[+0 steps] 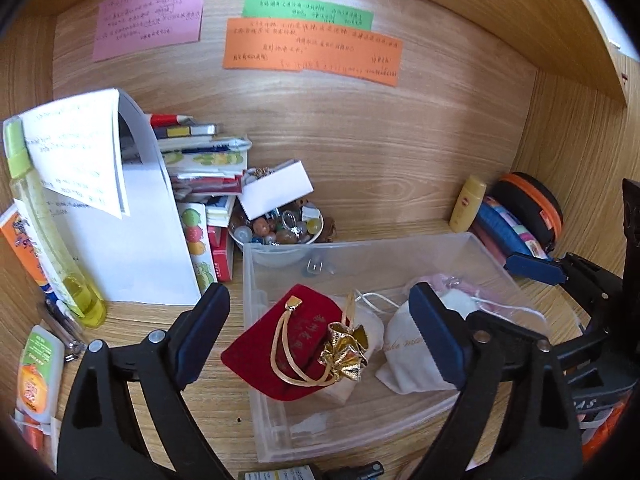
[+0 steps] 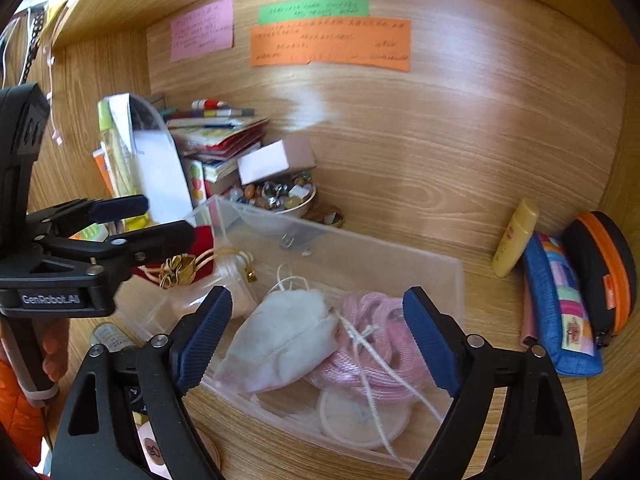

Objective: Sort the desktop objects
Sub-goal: 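Carry both pouches into the clear box and open both grippers, then move the right gripper to the pink round lamp and close on it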

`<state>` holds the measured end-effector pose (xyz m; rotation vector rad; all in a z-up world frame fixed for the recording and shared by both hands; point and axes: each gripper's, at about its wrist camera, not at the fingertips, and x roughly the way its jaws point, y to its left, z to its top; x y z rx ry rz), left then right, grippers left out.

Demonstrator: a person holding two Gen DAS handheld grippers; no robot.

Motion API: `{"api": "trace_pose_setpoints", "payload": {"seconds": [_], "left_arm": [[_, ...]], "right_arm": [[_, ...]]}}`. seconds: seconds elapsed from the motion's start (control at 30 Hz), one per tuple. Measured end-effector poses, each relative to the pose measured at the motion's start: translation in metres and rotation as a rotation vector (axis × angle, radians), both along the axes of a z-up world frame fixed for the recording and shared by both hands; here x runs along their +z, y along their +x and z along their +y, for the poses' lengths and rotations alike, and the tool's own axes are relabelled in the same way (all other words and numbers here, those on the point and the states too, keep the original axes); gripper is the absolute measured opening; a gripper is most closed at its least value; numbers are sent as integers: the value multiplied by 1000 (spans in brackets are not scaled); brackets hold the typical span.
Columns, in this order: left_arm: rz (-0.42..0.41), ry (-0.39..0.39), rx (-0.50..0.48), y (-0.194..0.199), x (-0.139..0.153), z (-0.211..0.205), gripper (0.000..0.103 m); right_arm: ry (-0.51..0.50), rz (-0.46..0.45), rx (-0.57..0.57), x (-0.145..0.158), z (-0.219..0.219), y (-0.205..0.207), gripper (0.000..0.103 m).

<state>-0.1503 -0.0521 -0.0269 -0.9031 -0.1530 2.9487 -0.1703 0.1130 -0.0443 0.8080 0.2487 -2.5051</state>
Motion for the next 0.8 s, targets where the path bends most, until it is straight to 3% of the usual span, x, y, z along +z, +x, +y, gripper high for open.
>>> {"api": "trace_pose_setpoints", "payload": {"seconds": [0.23, 0.4, 0.63, 0.8], "left_arm": [[78, -97, -1, 35, 29, 7, 97], [104, -120, -8, 62, 37, 6, 100], [49, -92, 11, 82, 20, -7, 100], [-17, -74, 37, 89, -1, -17, 100]], "right_arm": [[-15, 50, -21, 21, 18, 20, 87], [-19, 77, -35, 28, 33, 42, 93], [-32, 23, -11, 16, 41, 68, 94], [14, -17, 31, -3, 31, 84, 94]]}}
